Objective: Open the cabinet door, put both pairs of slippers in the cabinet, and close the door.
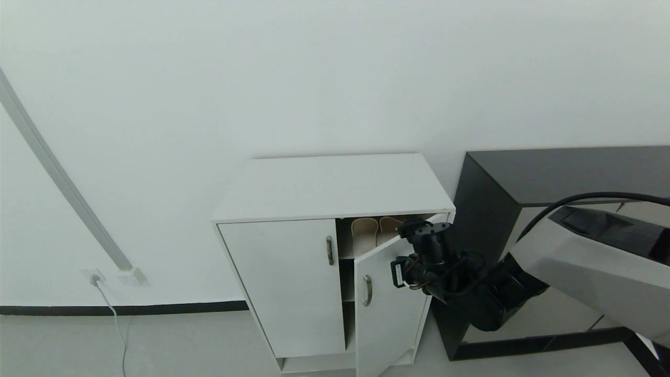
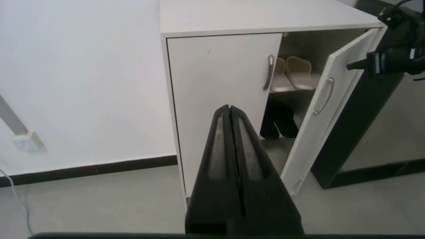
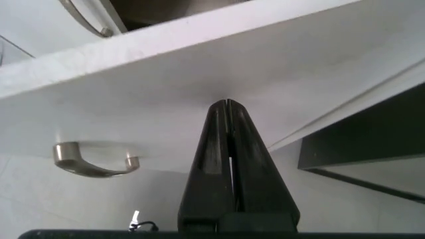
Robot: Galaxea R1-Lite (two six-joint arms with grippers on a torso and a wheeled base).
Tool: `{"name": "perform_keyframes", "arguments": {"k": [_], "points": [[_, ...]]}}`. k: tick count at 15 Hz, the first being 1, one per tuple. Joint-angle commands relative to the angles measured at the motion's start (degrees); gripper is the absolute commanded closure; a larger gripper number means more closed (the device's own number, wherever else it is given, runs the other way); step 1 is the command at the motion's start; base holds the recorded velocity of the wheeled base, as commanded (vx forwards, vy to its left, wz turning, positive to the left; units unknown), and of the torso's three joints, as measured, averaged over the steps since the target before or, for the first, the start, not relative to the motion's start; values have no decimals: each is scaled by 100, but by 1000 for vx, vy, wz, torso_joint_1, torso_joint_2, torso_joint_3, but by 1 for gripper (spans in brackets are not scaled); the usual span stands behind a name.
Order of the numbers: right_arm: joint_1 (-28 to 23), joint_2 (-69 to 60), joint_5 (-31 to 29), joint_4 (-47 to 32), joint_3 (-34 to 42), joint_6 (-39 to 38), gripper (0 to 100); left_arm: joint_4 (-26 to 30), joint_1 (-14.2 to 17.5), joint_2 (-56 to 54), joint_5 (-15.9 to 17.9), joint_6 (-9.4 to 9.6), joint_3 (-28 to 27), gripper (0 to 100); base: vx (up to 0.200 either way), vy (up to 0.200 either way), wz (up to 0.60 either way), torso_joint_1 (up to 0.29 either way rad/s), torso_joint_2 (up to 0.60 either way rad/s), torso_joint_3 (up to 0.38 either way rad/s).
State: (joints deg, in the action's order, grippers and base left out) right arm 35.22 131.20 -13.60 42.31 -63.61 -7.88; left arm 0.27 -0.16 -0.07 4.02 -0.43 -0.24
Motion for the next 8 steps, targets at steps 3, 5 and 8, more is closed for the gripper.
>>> {"name": "perform_keyframes", "arguments": {"k": [3, 5, 8], "points": [[-41, 460, -2, 14, -494, -4, 100, 0, -2, 7, 2, -1, -2, 100, 0, 0, 0, 0, 0, 0], [-50, 530, 42, 31, -661, -4, 100, 0, -2, 7, 2, -10, -2, 100, 0, 0, 0, 0, 0, 0], [-50, 732, 42, -4, -1074, 5, 100, 0, -2, 7, 2, -10, -2, 100, 0, 0, 0, 0, 0, 0]]}}
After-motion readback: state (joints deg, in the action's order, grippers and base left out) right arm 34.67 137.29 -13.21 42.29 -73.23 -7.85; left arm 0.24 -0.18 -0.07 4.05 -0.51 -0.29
